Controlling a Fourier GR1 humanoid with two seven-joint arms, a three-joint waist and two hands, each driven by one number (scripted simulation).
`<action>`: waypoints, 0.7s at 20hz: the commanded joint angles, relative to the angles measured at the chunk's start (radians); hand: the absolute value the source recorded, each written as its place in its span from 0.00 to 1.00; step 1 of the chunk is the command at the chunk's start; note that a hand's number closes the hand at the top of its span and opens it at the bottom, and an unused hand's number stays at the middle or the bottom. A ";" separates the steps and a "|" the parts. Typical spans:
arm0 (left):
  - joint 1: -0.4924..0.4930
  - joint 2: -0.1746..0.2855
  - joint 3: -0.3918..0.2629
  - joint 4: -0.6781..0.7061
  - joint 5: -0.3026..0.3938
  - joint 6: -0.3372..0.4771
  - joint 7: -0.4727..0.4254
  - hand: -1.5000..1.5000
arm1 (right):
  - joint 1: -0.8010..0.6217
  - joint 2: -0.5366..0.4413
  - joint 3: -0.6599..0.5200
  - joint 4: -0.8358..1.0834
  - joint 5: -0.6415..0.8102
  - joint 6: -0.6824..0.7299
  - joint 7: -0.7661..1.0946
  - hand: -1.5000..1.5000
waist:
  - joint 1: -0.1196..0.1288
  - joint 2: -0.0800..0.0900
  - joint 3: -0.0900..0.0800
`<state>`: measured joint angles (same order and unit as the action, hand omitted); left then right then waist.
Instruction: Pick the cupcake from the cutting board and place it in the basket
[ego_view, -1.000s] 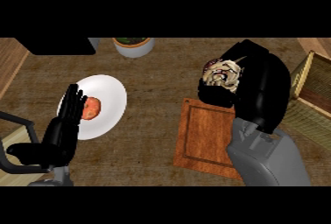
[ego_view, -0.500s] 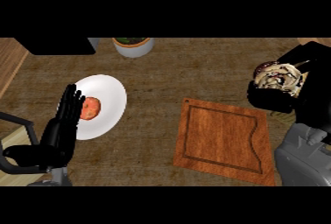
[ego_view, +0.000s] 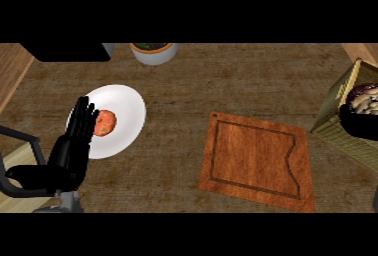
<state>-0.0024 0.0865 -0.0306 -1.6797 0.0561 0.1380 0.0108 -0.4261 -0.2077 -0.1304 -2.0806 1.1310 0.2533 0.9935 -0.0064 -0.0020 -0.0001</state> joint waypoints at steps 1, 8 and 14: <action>-0.008 0.029 0.038 -0.002 0.037 -0.038 0.009 0.50 | 0.001 -0.075 -0.161 0.056 -0.099 0.032 -0.036 1.00 | 0.005 0.002 0.000; -0.016 -0.003 0.020 0.013 -0.007 -0.015 -0.008 0.50 | 0.139 -0.111 -0.214 0.071 -0.135 -0.002 -0.139 1.00 | 0.006 0.001 0.000; 0.020 -0.004 0.008 -0.018 -0.016 -0.024 -0.003 0.50 | 0.202 -0.155 -0.246 0.200 -0.153 -0.033 -0.256 1.00 | 0.008 0.002 0.000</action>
<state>-0.0027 0.0707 -0.0264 -1.6653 0.0406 0.1235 -0.0093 -0.2733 -0.3431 -0.3570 -1.9378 0.9851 0.2391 0.7970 -0.0002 -0.0003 0.0000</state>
